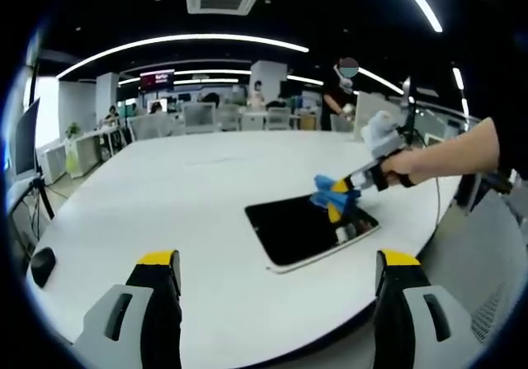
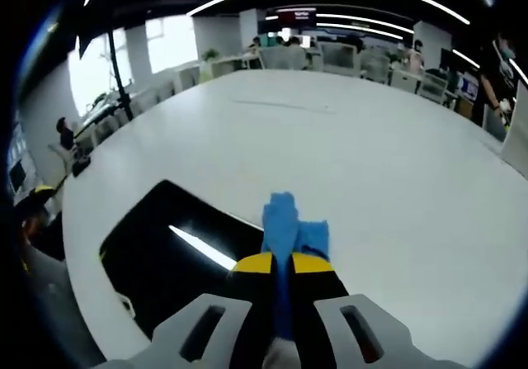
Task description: Wipe the mirror surface with the cleaning cloth until all visible marks leave the cleaned area.
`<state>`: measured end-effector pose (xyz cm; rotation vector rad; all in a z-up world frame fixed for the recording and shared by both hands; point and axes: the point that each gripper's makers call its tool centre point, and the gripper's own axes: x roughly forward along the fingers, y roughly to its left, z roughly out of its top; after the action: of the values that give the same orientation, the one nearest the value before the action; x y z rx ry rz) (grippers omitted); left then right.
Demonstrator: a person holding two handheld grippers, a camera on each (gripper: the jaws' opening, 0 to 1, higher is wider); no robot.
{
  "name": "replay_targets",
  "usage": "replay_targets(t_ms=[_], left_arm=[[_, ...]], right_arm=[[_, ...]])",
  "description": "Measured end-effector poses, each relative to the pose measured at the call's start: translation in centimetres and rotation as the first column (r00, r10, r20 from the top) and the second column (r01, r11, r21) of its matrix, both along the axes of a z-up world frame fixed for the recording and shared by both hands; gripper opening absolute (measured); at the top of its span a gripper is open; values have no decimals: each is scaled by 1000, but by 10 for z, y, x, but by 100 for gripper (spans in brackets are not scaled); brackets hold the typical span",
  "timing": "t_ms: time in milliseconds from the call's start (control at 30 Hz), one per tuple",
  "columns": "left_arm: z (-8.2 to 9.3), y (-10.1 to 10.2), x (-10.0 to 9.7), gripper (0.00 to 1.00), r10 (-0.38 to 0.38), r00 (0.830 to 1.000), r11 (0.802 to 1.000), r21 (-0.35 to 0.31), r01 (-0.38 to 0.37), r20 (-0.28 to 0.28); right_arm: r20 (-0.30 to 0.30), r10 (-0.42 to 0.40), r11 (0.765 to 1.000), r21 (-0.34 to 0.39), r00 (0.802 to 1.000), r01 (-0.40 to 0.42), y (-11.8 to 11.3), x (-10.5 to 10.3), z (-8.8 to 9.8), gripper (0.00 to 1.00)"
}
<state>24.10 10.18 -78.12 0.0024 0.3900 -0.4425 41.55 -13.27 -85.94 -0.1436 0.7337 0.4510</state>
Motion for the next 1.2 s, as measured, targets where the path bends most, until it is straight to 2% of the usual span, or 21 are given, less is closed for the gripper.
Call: replay_targets(t_ms=[200,367,567,633,767,833,1200], left_arm=[[2,-2,-1,98,-6,1000,1000,-15,6,8],[1,-2,-1,98,-8,1000,1000,-14,8,4],[0,-2,-2,98,-10,1000,1000,-6,9,-5],[0,-2,-2,98,-9,1000,1000,-8,9,-3],[0,-2,-2,98,-10,1000,1000,-8,10,-2],[0,-2,-2,97,-12,1000,1000,-8,12,-7],[-1,-1,-2,97,-8,1000,1000,-11,8,-11]], right_arm=[[0,-6,1000,-1,1000,6,0,0,-3,1],[-11,-64,997,50,998,64,0,0,-4,1],[-15,-71,997,42,997,71,2,0,-3,1],[-6,-42,999,1,999,42,4,-1,-3,1],[-9,-32,999,0,999,32,12,-1,-3,1],[3,5,999,-42,1000,-5,16,-2,-4,1],[-15,38,999,-30,999,-38,45,-2,-3,1]])
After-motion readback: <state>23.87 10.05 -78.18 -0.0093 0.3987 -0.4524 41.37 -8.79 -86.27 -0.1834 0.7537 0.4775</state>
